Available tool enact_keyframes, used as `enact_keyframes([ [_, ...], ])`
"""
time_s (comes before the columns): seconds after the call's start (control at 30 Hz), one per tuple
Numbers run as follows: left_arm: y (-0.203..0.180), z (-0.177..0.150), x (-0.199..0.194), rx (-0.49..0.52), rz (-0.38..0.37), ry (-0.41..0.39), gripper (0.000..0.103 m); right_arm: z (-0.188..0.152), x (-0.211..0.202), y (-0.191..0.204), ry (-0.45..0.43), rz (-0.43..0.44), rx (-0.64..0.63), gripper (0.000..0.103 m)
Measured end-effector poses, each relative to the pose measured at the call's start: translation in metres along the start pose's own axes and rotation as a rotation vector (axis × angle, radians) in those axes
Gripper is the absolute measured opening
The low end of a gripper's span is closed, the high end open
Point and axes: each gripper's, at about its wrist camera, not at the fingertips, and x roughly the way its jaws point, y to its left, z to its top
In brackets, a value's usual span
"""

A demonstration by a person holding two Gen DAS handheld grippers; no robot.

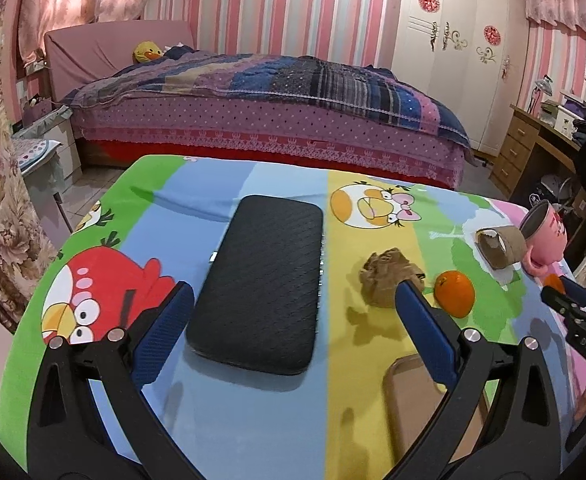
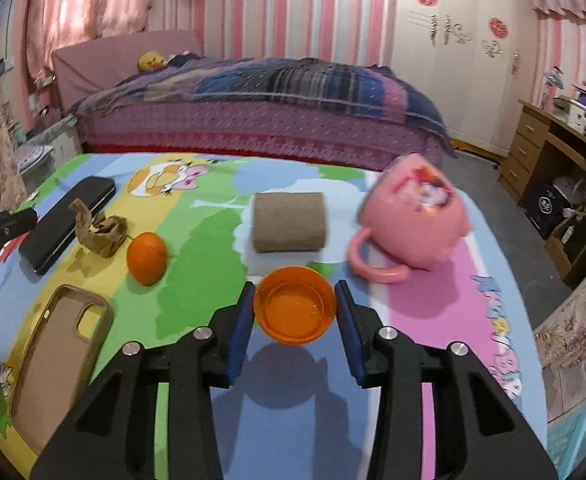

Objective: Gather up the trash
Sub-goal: 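Grasp the crumpled brown paper with the left tool while the right tool holds the cap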

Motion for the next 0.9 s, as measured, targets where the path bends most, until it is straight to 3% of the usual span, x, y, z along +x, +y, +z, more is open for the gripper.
enact_keyframes([
  [0.37, -0.023, 0.003, 0.022, 0.052, -0.004, 0.027, 0.097, 0.000, -0.006, -0.020, -0.033, -0.011, 0.027, 0.040],
  [0.6, -0.048, 0.005, 0.041, 0.089, -0.044, 0.087, 0.095, -0.001, -0.005, -0.022, -0.032, -0.001, 0.032, 0.040],
  [0.7, -0.056, 0.005, 0.048, 0.107, -0.058, 0.110, 0.086, -0.002, -0.004, -0.021, -0.032, -0.003, 0.034, 0.040],
  [0.9, -0.052, 0.004, 0.055, 0.074, -0.134, 0.147, 0.051, -0.002, -0.006, -0.019, -0.036, -0.002, 0.031, 0.040],
])
